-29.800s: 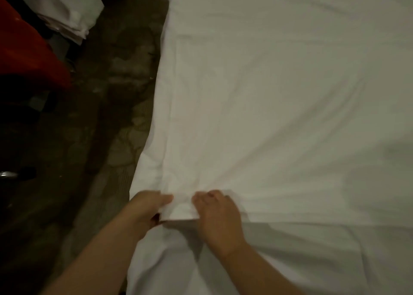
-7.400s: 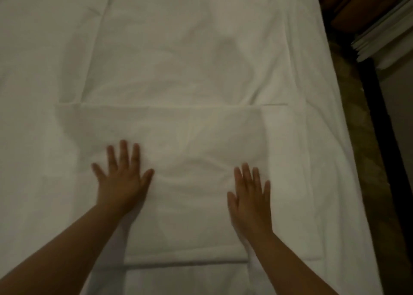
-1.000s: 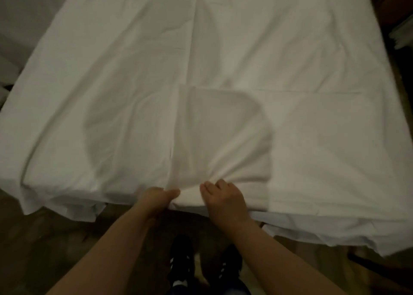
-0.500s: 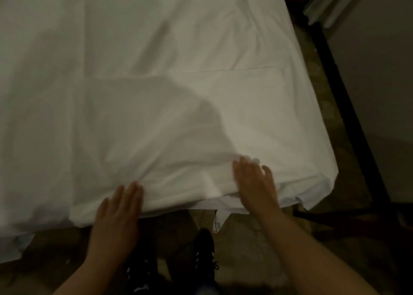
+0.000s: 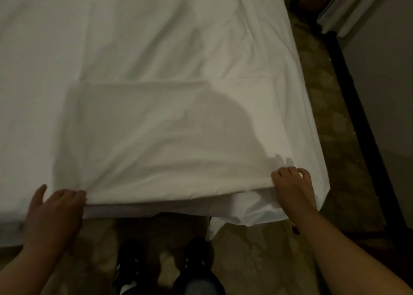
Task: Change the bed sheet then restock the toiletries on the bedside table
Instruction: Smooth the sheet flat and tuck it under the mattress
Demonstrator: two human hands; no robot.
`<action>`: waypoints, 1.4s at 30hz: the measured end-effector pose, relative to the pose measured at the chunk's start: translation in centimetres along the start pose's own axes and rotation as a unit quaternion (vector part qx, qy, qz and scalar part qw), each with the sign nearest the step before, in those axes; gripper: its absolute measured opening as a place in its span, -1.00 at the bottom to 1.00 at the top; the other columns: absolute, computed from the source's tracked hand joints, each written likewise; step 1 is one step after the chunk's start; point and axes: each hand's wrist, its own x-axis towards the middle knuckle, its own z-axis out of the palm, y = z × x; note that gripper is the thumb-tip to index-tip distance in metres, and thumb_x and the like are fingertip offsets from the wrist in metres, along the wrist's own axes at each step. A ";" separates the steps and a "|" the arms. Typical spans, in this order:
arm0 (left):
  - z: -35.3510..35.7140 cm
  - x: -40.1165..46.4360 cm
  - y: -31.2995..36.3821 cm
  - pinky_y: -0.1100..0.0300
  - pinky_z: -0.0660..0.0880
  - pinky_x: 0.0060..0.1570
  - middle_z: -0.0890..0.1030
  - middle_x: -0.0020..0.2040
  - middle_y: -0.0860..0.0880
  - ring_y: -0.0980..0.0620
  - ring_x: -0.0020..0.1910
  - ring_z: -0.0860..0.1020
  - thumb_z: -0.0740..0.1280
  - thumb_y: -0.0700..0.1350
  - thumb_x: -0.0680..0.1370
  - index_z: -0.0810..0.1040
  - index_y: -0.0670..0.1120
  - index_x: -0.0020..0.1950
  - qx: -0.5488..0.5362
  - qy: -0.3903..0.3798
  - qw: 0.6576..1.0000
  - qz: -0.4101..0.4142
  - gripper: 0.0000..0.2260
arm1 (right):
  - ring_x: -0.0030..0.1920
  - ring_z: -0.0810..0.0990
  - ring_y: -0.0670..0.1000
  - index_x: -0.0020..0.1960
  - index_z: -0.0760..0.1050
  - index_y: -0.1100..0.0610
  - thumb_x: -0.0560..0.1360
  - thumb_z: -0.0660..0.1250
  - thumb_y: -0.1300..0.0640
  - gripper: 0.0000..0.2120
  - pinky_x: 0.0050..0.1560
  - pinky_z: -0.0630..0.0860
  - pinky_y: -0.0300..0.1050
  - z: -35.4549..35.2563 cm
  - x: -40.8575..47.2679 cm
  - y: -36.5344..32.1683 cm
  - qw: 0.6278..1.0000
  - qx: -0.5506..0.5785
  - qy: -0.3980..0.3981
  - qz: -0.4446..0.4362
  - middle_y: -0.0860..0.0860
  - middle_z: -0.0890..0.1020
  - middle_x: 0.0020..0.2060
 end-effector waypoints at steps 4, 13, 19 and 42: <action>-2.9 -1.3 -0.4 -0.19 0.27 0.07 0.60 -0.43 -0.10 -0.14 -0.35 0.64 0.29 -0.36 0.24 0.57 -0.11 -0.37 0.022 0.063 0.998 0.021 -0.84 | -0.34 0.59 0.17 -0.28 0.56 0.16 -0.05 0.57 0.38 -0.61 -0.18 0.55 0.11 -1.4 -1.3 1.0 0.999 0.030 0.001 -0.031 0.11 0.60 -0.36; -8.8 -3.8 -0.9 0.11 0.50 -0.07 0.66 -0.13 -0.04 0.01 -0.11 0.64 0.16 -0.05 0.46 0.57 0.10 -0.11 0.032 -0.196 0.979 0.041 -0.80 | -0.28 0.58 0.04 -0.16 0.62 0.06 0.19 0.46 0.17 -0.78 -0.31 0.52 -0.03 -5.7 -3.5 1.9 0.982 0.008 -0.175 -0.068 0.00 0.62 -0.27; -18.4 7.6 -4.4 0.33 0.32 0.14 0.47 0.34 -0.04 0.03 0.31 0.42 0.22 0.01 0.59 0.46 -0.03 0.35 -0.010 -0.289 0.956 0.038 -0.66 | -0.39 0.57 0.19 -0.25 0.58 0.18 0.09 0.54 0.39 -0.71 -0.36 0.50 -0.01 -13.1 8.0 3.8 0.997 0.027 -0.066 0.018 0.13 0.59 -0.39; -23.2 42.8 -11.6 -0.15 0.30 0.15 0.58 -0.18 -0.30 -0.32 -0.09 0.53 0.27 -0.15 0.55 0.58 -0.21 -0.04 -0.066 0.203 0.975 -0.064 -0.85 | 0.15 0.38 0.34 0.15 0.46 0.33 0.54 0.16 0.32 -0.78 0.20 0.25 0.14 -16.1 46.6 0.8 0.984 -0.018 0.055 0.170 0.35 0.50 0.06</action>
